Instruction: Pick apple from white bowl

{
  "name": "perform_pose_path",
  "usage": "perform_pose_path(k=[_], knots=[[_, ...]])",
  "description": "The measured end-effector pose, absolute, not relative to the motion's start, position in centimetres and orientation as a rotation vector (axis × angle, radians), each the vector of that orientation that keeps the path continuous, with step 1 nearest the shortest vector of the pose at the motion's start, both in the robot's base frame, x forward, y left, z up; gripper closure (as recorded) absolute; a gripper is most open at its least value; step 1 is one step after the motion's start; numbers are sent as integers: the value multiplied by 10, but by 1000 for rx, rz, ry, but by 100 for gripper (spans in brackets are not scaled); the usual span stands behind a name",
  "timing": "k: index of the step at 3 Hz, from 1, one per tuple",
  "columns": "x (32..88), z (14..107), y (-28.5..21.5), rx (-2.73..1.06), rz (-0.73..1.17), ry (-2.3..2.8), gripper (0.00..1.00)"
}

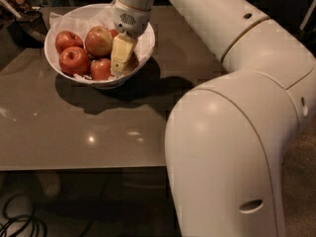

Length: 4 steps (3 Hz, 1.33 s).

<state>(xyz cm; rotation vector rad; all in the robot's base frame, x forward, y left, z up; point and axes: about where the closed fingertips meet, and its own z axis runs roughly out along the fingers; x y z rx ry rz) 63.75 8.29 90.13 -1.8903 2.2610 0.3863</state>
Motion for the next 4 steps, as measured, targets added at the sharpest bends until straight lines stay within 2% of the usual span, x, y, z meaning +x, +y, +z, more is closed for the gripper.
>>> perform_pose_path(k=[1,3,4], knots=[[637,901,83,-1890,386,2261,45],[638,901,83,-1890,386,2261,92],[644,903,88,-1857,388,2242,100]])
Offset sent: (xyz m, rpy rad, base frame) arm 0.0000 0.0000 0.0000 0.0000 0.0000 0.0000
